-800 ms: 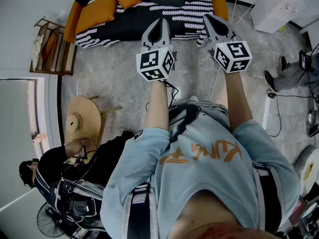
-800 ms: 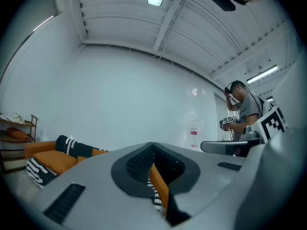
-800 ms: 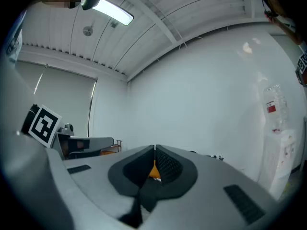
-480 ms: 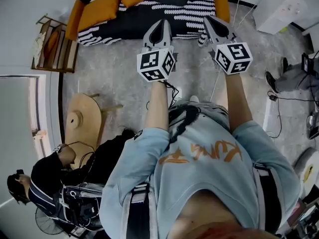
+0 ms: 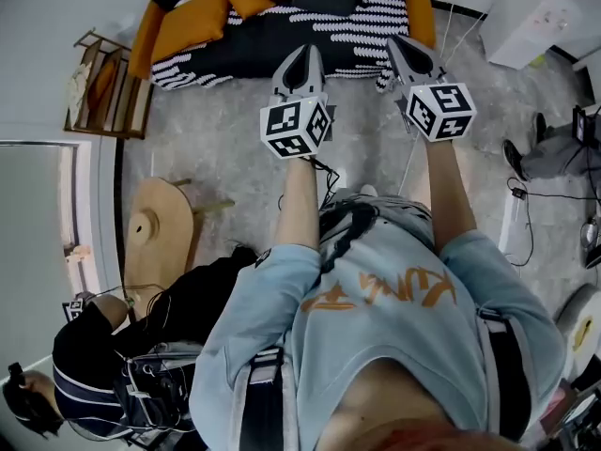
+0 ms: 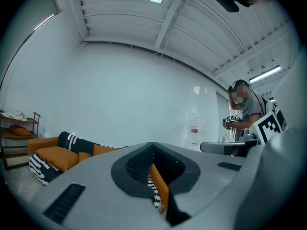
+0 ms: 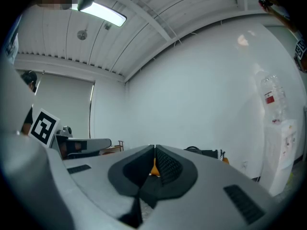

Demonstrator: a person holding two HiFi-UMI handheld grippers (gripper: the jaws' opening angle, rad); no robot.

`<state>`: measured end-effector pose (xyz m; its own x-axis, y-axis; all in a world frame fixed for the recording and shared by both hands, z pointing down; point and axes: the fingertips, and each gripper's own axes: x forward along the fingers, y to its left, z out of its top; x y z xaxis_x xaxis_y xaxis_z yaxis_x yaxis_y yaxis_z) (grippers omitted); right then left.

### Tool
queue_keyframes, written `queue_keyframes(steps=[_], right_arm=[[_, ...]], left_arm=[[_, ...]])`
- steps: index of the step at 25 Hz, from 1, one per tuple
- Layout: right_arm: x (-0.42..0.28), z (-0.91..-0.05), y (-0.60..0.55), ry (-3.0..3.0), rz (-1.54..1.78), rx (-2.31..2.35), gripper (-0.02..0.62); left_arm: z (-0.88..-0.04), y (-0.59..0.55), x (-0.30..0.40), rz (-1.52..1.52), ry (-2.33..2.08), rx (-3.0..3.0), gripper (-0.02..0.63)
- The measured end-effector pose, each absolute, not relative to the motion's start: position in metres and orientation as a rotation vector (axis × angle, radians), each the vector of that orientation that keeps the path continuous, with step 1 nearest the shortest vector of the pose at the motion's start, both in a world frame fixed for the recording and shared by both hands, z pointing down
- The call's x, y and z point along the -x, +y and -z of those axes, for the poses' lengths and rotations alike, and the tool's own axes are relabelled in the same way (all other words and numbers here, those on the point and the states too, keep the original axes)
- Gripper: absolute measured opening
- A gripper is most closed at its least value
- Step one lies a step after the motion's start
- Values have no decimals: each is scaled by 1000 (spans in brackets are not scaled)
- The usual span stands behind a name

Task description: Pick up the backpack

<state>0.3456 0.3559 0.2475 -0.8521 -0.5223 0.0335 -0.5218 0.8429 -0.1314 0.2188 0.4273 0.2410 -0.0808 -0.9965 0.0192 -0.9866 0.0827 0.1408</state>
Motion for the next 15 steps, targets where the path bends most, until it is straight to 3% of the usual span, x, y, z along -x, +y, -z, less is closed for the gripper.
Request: queue_keyframes(steps=[15], right_arm=[[-333,-227,342,3030,116,757,29]], left_arm=[[-216,422,-204,193,-2328,-2029,21]])
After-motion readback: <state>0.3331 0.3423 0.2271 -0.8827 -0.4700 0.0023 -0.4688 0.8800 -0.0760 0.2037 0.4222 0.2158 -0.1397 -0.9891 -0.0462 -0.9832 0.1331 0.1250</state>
